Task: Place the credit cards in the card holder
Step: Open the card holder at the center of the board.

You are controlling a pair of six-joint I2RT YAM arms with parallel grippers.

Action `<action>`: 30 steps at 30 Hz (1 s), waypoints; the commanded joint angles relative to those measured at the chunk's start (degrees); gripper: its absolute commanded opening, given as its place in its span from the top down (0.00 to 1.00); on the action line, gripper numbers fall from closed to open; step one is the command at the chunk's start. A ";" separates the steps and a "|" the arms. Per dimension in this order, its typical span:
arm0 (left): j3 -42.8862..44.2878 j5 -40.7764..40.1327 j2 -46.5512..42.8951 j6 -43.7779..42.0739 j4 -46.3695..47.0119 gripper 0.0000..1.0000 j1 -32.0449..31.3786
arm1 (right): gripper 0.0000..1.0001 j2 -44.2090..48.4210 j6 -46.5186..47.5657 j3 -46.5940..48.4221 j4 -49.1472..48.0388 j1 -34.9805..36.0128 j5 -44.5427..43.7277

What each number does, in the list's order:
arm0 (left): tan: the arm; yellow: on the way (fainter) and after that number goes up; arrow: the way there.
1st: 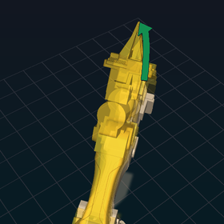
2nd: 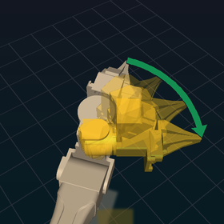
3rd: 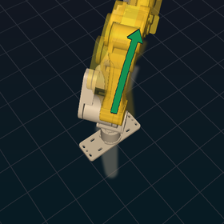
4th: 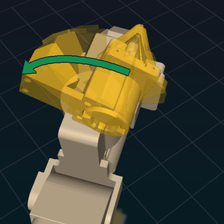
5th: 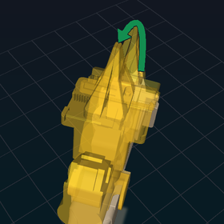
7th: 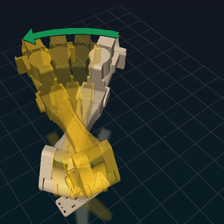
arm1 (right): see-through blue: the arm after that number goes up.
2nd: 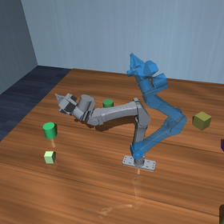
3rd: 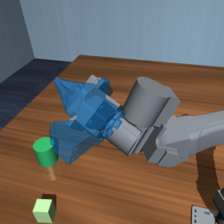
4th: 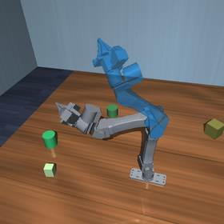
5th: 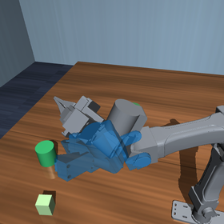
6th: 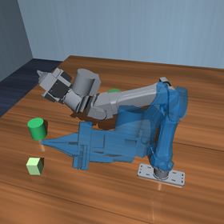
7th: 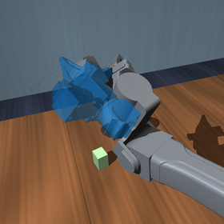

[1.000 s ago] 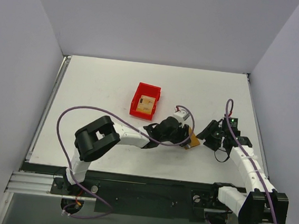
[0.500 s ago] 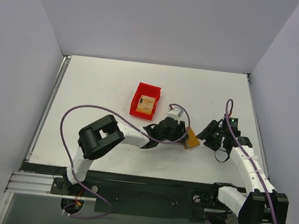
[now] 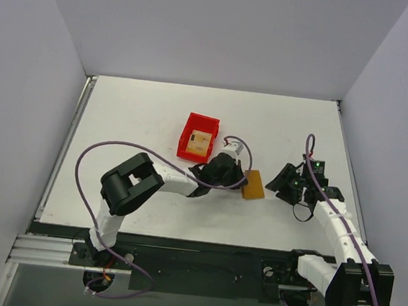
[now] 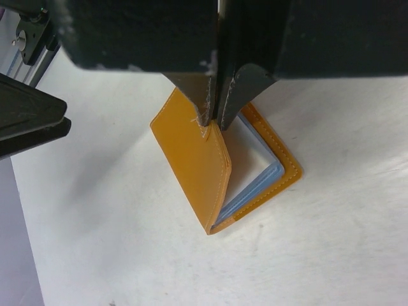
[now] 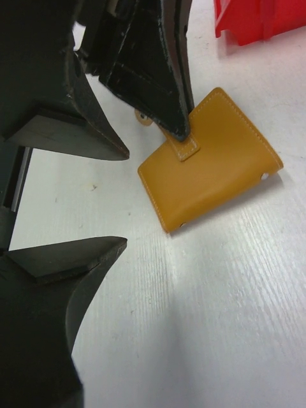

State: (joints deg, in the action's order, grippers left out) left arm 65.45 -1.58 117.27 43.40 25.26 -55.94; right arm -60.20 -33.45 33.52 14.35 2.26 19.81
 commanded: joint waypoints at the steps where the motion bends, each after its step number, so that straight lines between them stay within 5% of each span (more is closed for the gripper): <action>1: -2.08 3.32 -8.46 -1.11 -4.59 1.00 3.47 | 0.53 1.14 3.30 1.29 -1.08 4.83 1.03; 8: 0.37 -2.19 -17.16 -16.75 -19.16 1.00 1.28 | 0.50 -0.44 -0.99 3.84 -5.54 11.80 -1.28; 15: -0.50 -19.58 -22.61 -32.22 -27.08 1.00 -6.71 | 0.50 1.05 -8.72 4.10 -11.71 11.19 4.17; 22: -2.52 -36.53 -23.23 -40.22 -27.54 1.00 -14.62 | 0.50 1.68 -16.55 5.94 -12.51 8.38 10.67; 30: -0.68 -45.96 -20.16 -46.38 -26.13 1.00 -20.08 | 0.50 -4.48 -18.67 7.00 -9.08 6.97 15.95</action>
State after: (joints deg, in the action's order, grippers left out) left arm 62.72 -39.59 96.09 2.17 -2.35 -74.26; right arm -62.02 -49.93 38.44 3.73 9.45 31.18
